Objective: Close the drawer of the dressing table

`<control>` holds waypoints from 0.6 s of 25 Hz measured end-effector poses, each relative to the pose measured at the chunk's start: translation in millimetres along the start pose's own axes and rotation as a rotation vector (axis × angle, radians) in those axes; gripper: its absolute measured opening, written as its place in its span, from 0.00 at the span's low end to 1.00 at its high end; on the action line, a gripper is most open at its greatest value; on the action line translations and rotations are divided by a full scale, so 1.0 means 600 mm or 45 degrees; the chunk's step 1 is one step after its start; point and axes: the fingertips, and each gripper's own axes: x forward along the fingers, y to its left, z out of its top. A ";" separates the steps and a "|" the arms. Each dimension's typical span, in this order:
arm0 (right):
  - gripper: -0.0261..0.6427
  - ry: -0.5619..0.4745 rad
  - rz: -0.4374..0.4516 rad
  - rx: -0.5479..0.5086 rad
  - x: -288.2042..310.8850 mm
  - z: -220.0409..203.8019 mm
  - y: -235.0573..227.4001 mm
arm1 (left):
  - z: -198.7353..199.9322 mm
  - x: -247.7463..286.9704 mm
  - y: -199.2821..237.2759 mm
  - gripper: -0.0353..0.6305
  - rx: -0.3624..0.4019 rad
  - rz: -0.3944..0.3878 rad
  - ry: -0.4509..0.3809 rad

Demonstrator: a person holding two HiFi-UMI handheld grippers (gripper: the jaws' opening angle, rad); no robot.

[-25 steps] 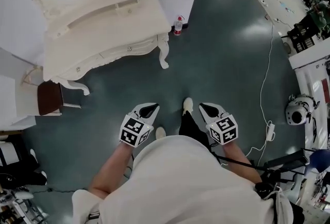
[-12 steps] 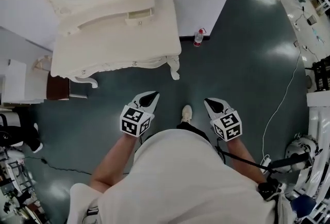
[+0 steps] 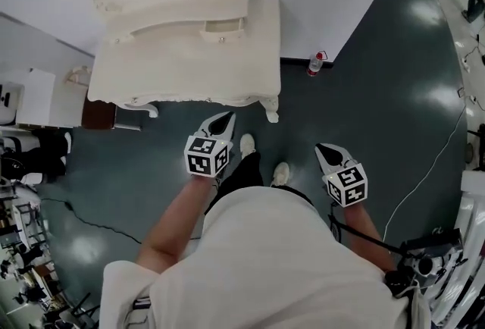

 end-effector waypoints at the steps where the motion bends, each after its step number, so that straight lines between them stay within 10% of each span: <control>1: 0.04 0.002 0.001 0.002 0.009 0.008 -0.005 | 0.007 0.012 0.020 0.06 -0.012 0.024 -0.004; 15: 0.04 0.020 -0.181 0.083 0.125 0.169 -0.120 | 0.103 0.243 0.273 0.15 -0.139 0.114 -0.012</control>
